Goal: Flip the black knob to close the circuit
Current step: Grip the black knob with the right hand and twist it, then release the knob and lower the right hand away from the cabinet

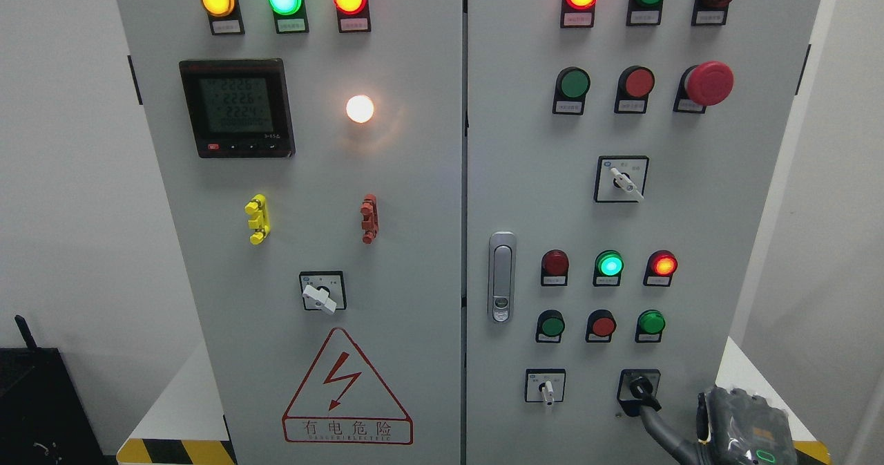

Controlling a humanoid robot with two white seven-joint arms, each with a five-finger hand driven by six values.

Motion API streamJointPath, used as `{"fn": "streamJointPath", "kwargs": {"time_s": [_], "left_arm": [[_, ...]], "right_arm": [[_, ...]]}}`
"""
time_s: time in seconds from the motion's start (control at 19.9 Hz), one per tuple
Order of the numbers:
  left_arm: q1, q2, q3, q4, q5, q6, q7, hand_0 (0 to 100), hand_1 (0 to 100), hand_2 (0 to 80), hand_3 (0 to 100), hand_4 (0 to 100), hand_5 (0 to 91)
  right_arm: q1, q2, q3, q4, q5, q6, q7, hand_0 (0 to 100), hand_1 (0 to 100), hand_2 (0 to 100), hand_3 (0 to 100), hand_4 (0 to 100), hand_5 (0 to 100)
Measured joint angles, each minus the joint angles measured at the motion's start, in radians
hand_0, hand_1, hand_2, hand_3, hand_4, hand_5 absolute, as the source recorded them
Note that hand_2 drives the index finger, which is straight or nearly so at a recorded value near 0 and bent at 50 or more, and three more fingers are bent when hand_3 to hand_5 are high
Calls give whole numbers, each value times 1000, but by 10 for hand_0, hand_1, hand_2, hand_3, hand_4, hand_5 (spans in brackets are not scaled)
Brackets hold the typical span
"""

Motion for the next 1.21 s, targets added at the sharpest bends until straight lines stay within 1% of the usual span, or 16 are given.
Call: {"fn": "streamJointPath", "kwargs": {"time_s": [0.15, 0.45, 0.6, 0.65, 0.75, 0.8, 0.85, 0.91, 0.96, 1.01, 1.06, 1.11, 1.16, 1.21], "left_arm": [[0, 0, 0, 0, 0, 0, 0, 0, 0, 0, 48, 27, 0], [0, 0, 0, 0, 0, 0, 0, 0, 0, 0, 49, 27, 0], [0, 0, 0, 0, 0, 0, 0, 0, 0, 0, 49, 26, 0], [0, 0, 0, 0, 0, 0, 0, 0, 0, 0, 49, 26, 0], [0, 0, 0, 0, 0, 0, 0, 0, 0, 0, 49, 26, 0], [0, 0, 0, 0, 0, 0, 0, 0, 0, 0, 49, 26, 0], [0, 0, 0, 0, 0, 0, 0, 0, 0, 0, 48, 27, 0], [0, 0, 0, 0, 0, 0, 0, 0, 0, 0, 48, 28, 0], [0, 0, 0, 0, 0, 0, 0, 0, 0, 0, 48, 28, 0], [0, 0, 0, 0, 0, 0, 0, 0, 0, 0, 48, 28, 0], [0, 0, 0, 0, 0, 0, 0, 0, 0, 0, 48, 27, 0], [0, 0, 0, 0, 0, 0, 0, 0, 0, 0, 49, 27, 0], [0, 0, 0, 0, 0, 0, 0, 0, 0, 0, 49, 27, 0], [0, 0, 0, 0, 0, 1, 0, 0, 0, 0, 49, 27, 0]], "right_arm": [[11, 9, 9, -4, -5, 9, -27, 0, 43, 889, 1000, 680, 783], [34, 24, 47, -10, -10, 42, -53, 0, 47, 887, 1000, 680, 786], [50, 30, 68, -12, -14, 45, -72, 0, 49, 882, 1000, 681, 788], [57, 33, 75, -12, -19, 45, -79, 0, 55, 853, 1000, 779, 786], [71, 38, 85, -17, -49, 40, -98, 0, 76, 764, 995, 791, 730], [82, 41, 89, -21, -79, 36, -108, 0, 76, 741, 990, 782, 717], [93, 43, 92, -28, -118, 33, -113, 0, 73, 614, 890, 714, 619], [108, 45, 96, -38, -170, 30, -116, 0, 69, 583, 872, 707, 594], [126, 47, 98, -51, -227, 28, -116, 0, 63, 472, 755, 602, 452], [147, 49, 101, -67, -301, 24, -119, 0, 55, 378, 603, 481, 305], [167, 51, 103, -86, -375, 16, -118, 0, 53, 342, 554, 431, 280], [197, 53, 104, -105, -465, 2, -97, 0, 43, 247, 408, 318, 219], [222, 54, 103, -124, -553, -13, -75, 0, 34, 128, 265, 201, 96], [255, 55, 101, -146, -648, -34, -47, 0, 28, 98, 233, 168, 66]]}}
